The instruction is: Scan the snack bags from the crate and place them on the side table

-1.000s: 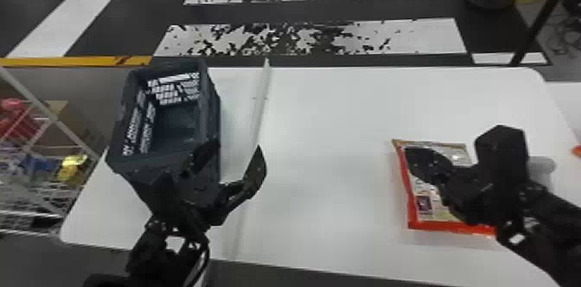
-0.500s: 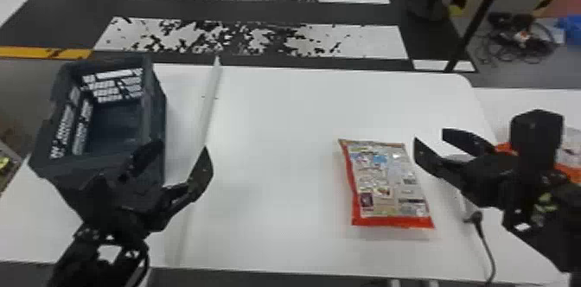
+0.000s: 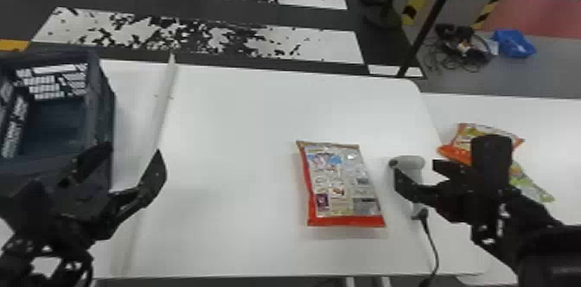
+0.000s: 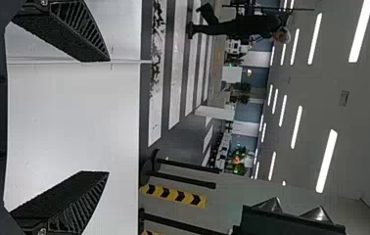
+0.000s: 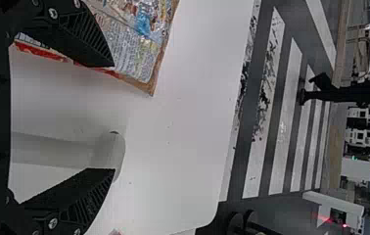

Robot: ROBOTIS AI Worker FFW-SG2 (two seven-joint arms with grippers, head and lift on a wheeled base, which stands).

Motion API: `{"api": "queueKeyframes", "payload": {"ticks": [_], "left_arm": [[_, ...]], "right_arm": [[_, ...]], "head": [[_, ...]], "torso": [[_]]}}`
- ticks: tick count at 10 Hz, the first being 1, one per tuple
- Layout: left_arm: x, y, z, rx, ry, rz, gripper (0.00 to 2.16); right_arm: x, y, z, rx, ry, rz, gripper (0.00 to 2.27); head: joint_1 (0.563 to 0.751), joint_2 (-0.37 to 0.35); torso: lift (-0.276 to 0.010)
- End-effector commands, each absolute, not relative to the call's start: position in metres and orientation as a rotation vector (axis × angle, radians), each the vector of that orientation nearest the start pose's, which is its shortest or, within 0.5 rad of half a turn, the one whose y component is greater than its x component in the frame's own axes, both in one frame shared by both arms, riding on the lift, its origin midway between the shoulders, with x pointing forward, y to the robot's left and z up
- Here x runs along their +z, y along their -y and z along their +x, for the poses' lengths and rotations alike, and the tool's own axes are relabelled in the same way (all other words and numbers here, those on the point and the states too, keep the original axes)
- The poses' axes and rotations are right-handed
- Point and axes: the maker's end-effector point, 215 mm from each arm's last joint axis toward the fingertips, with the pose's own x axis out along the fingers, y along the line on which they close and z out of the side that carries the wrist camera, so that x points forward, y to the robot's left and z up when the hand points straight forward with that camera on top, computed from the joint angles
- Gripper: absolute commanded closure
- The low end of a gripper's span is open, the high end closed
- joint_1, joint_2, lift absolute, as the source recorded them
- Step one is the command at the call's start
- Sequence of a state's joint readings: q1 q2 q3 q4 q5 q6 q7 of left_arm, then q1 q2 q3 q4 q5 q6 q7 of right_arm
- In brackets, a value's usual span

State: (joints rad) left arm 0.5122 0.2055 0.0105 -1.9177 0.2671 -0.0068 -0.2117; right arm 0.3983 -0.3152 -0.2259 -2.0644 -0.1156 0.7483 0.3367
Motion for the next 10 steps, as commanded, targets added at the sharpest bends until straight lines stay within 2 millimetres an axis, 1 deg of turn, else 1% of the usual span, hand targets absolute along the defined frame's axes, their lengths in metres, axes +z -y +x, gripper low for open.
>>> {"api": "queueKeyframes", "payload": {"ticks": [1, 4, 6, 7, 8, 9, 10], "left_arm": [[-0.404, -0.218, 0.426, -0.267, -0.158, -0.093, 0.04], [-0.404, -0.219, 0.426, -0.265, -0.157, -0.094, 0.04], [-0.404, -0.219, 0.426, -0.266, -0.159, -0.093, 0.04], [-0.404, -0.219, 0.426, -0.266, -0.159, -0.093, 0.04], [-0.404, -0.219, 0.426, -0.266, -0.159, -0.093, 0.04], [-0.404, -0.220, 0.426, -0.265, -0.159, -0.093, 0.04], [-0.403, -0.220, 0.426, -0.265, -0.156, -0.092, 0.04]], "right_arm": [[-0.476, 0.356, 0.420, 0.168, -0.688, -0.116, 0.13], [-0.509, 0.364, 0.422, 0.161, -0.767, -0.132, 0.13], [-0.524, 0.368, 0.426, 0.159, -0.799, -0.144, 0.16], [-0.529, 0.369, 0.429, 0.164, -0.812, -0.153, 0.36], [-0.531, 0.371, 0.431, 0.161, -0.817, -0.153, 0.67], [-0.535, 0.374, 0.432, 0.153, -0.830, -0.155, 1.55], [-0.538, 0.374, 0.432, 0.146, -0.836, -0.155, 2.25]], "head": [[0.695, -0.166], [0.695, -0.183], [0.695, -0.191], [0.695, -0.193], [0.695, -0.194], [0.695, -0.195], [0.695, -0.198]], "torso": [[-0.081], [-0.081], [-0.081], [-0.081], [-0.081], [-0.081], [-0.081]]}}
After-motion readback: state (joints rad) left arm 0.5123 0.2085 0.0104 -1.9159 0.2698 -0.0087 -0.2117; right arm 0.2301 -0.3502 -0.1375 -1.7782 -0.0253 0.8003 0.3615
